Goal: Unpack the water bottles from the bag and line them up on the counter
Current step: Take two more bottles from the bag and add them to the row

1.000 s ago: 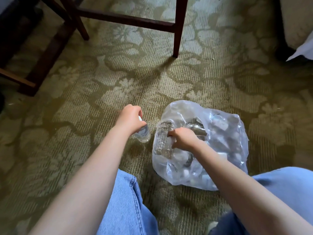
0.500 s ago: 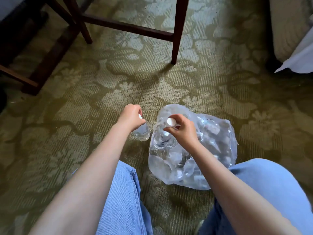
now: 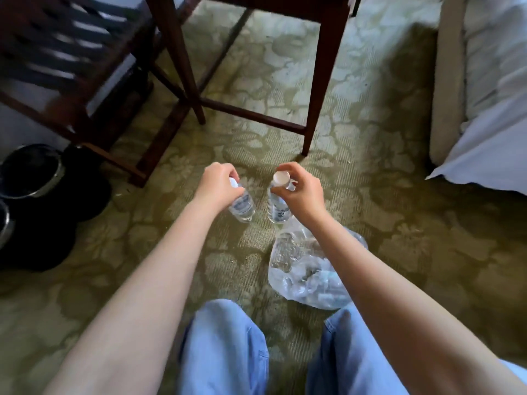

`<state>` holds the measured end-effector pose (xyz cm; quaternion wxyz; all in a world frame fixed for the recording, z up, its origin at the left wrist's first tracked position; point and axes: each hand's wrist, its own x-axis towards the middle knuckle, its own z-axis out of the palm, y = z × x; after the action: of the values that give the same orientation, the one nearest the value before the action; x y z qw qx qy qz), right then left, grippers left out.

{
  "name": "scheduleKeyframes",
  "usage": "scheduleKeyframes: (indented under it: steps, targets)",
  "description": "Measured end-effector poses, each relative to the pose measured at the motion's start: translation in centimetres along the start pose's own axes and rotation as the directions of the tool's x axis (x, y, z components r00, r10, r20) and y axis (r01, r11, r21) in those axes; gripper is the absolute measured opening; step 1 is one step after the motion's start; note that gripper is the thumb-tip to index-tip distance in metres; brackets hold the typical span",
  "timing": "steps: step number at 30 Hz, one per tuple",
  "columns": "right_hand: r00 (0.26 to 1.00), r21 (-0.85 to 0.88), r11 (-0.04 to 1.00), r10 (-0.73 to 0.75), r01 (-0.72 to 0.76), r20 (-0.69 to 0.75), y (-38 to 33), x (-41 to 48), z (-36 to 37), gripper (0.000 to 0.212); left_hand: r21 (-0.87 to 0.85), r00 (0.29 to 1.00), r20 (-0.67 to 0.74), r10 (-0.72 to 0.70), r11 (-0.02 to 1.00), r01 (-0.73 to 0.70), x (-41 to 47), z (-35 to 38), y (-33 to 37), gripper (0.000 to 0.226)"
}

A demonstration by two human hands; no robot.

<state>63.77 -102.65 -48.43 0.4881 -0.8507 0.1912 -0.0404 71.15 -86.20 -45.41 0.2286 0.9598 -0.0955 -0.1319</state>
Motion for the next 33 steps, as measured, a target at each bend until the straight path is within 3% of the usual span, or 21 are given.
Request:
scheduleKeyframes:
  steps: [3,6,12,16,20,24,33]
  targets:
    - [0.999,-0.020,0.999,-0.032,0.033,0.040,-8.9,-1.4,-3.0,0.035,0.011,0.999,-0.035,-0.013,1.000,0.013,-3.1,-8.4,2.4,0.017]
    - [0.985,-0.144,0.978,-0.137,0.152,0.109,-17.4,-2.9,-5.6,0.038,0.034,0.998,-0.061,-0.033,0.999,0.035,-6.3,-16.4,4.4,0.018]
    - [0.903,-0.341,0.842,-0.344,0.418,0.258,-31.4,-6.7,-8.6,0.039,0.062,0.988,-0.132,-0.082,0.994,0.091,-13.7,-29.7,6.6,0.018]
    - [0.828,-0.354,0.759,-0.427,0.547,0.365,-38.7,-10.6,-9.0,0.036,0.059,0.954,-0.230,-0.192,0.976,0.211,-20.5,-35.4,6.2,0.019]
    - [0.744,-0.280,0.715,-0.489,0.641,0.456,-43.6,-15.6,-7.7,0.037,0.004,0.874,-0.359,-0.328,0.936,0.353,-28.3,-39.2,4.7,0.018]
    - [0.594,-0.192,0.611,-0.568,0.768,0.570,-49.0,-21.9,-6.1,0.037,-0.013,0.768,-0.456,-0.450,0.866,0.500,-37.3,-43.0,2.6,0.018]
    - [0.298,0.039,0.461,-0.634,0.887,0.713,-60.1,-41.5,1.0,0.042,-0.137,0.497,-0.609,-0.618,0.699,0.701,-61.0,-49.1,-5.2,0.018]
